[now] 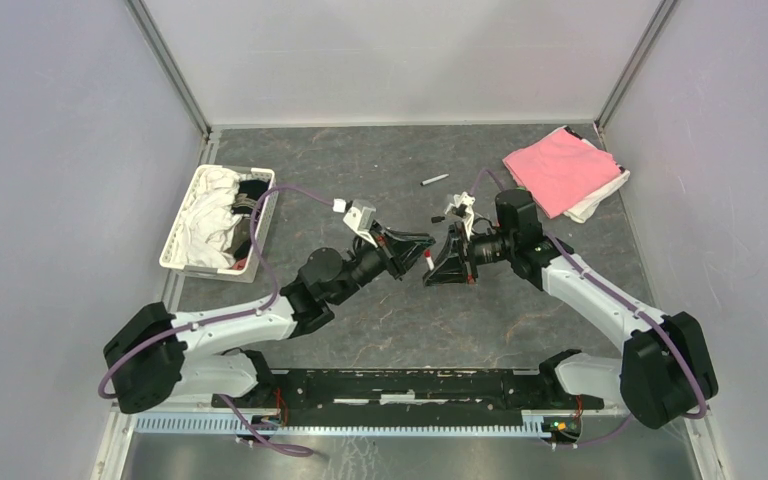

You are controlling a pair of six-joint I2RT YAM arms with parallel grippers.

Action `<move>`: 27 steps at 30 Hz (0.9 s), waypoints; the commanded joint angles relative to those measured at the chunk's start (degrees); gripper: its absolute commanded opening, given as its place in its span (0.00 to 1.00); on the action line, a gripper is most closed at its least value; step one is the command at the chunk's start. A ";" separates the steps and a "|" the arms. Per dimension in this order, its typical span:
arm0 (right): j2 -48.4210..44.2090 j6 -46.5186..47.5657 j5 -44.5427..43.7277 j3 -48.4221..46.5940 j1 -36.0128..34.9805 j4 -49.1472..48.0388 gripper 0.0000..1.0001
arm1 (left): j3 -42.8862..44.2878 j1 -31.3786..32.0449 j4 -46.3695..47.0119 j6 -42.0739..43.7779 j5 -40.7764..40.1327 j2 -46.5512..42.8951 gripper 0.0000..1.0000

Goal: Insert the pens into the pen caps
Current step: Press the pen cap onto the pen, then place the pen at the center of the board.

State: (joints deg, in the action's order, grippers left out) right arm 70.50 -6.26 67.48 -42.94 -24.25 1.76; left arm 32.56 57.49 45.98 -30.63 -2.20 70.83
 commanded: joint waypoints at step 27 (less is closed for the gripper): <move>-1.54 20.87 -45.13 3.57 13.46 -6.15 0.06 | -5.39 4.23 -24.65 5.09 -16.28 -20.82 0.98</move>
State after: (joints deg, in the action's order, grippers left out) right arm 66.37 12.53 39.94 -39.55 -14.20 -4.89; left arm 31.66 61.84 12.29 -29.10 -13.74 48.03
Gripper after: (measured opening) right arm 0.098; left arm 0.965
